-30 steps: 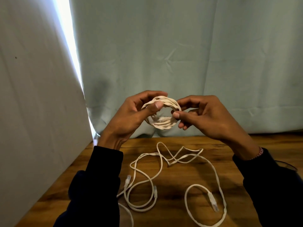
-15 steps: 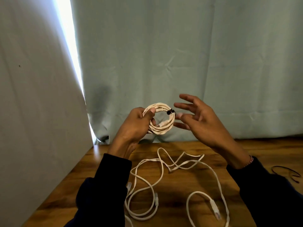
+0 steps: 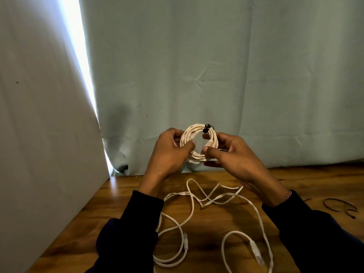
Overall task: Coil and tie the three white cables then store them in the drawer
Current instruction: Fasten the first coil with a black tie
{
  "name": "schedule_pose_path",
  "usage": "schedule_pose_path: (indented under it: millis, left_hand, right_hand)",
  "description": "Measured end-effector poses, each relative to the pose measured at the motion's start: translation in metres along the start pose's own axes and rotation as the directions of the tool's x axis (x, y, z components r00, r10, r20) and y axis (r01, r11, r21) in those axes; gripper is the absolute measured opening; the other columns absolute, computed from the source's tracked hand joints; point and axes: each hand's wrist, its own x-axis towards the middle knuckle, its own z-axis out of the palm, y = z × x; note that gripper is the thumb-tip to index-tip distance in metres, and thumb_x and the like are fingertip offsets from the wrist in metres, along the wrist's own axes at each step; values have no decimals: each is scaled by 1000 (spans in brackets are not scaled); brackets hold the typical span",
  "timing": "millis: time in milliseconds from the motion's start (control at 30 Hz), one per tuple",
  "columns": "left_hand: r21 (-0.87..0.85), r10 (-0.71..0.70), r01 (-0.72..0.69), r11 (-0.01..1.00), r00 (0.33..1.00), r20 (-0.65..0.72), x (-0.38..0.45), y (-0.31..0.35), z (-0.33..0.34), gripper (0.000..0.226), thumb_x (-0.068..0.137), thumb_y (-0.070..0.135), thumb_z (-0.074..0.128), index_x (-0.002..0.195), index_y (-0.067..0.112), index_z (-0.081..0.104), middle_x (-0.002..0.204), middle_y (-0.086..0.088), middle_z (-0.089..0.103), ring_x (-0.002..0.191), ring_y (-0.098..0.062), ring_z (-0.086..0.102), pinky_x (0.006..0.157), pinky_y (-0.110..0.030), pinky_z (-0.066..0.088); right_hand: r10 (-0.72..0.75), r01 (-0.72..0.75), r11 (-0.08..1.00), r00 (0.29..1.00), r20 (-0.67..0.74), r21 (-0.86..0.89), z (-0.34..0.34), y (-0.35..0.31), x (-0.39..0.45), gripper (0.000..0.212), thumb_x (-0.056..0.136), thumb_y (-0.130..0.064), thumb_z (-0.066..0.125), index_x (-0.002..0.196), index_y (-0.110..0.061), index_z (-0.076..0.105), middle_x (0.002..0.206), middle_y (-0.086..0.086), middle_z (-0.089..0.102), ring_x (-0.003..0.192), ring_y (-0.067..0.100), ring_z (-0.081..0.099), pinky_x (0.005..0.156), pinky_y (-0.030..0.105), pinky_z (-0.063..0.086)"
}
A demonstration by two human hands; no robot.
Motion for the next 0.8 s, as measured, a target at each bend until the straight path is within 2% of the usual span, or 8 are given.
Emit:
schedule_pose_path:
  millis: [167, 267, 367, 467, 533, 633, 733, 800]
  left_hand:
    - [21, 29, -30, 999, 999, 24, 0, -1, 0, 19, 94, 26, 68, 109, 15, 68, 88, 3, 70, 74, -10, 68, 63, -17, 51]
    - [-174, -52, 66, 983, 995, 83, -2, -2, 0, 19, 93, 16, 68, 111, 9, 67, 85, -4, 75, 74, -14, 73, 71, -25, 60]
    - [-402, -98, 168, 900, 977, 187, -1, -2, -1, 27, 94, 2, 63, 121, 4, 62, 87, -13, 75, 79, -24, 74, 81, -38, 61]
    - [-544, -98, 230, 807, 961, 260, 1, -1, -3, 25, 95, -5, 56, 119, -1, 59, 81, -13, 71, 71, -20, 69, 73, -32, 60]
    - [-567, -96, 249, 785, 953, 286, 1, -1, -5, 23, 96, -5, 54, 118, -2, 58, 76, -10, 68, 67, -16, 66, 71, -31, 59]
    - [-543, -106, 255, 800, 951, 290, 3, -2, -4, 19, 98, -2, 53, 116, 0, 59, 80, -9, 64, 66, -13, 61, 71, -30, 57]
    - [-522, -96, 245, 817, 951, 295, 3, -3, -3, 19, 99, 1, 52, 117, 0, 59, 81, -9, 62, 68, -12, 59, 73, -30, 54]
    - [-511, -95, 243, 824, 950, 298, 3, -5, -4, 18, 100, 2, 51, 116, 2, 58, 82, -9, 62, 69, -12, 59, 72, -29, 54]
  right_hand:
    - [-49, 50, 998, 998, 29, -44, 0, 2, -1, 25, 102, -23, 54, 126, -28, 60, 105, -6, 72, 99, 11, 70, 89, 29, 57]
    - [-52, 58, 993, 997, 56, -107, 2, 3, -1, 25, 106, -28, 43, 128, -28, 55, 102, -9, 69, 98, 8, 68, 90, 26, 54]
    - [-70, 86, 968, 995, 75, -235, 4, 5, -2, 28, 108, -30, 36, 135, -31, 45, 100, -12, 64, 95, 7, 64, 92, 29, 54]
    - [-93, 105, 949, 994, 54, -297, 9, 8, -2, 44, 107, -34, 38, 150, -33, 28, 107, -20, 59, 91, 1, 63, 78, 14, 50]
    - [-135, 115, 952, 989, -53, -284, 12, 8, -3, 54, 103, -33, 49, 151, -32, 23, 116, -14, 57, 89, 3, 64, 70, 12, 50]
    - [-271, 209, 930, 945, -181, -303, 15, 11, -4, 55, 98, -27, 62, 145, -30, 33, 123, -6, 60, 91, 10, 70, 70, 19, 59]
    - [-353, 271, 894, 916, -190, -356, 19, 13, -6, 47, 98, -25, 62, 142, -24, 46, 127, -4, 64, 98, 9, 69, 79, 23, 61]
    - [-373, 280, 886, 905, -207, -370, 20, 13, -6, 46, 97, -25, 63, 141, -23, 51, 127, -7, 64, 101, 5, 66, 81, 18, 58]
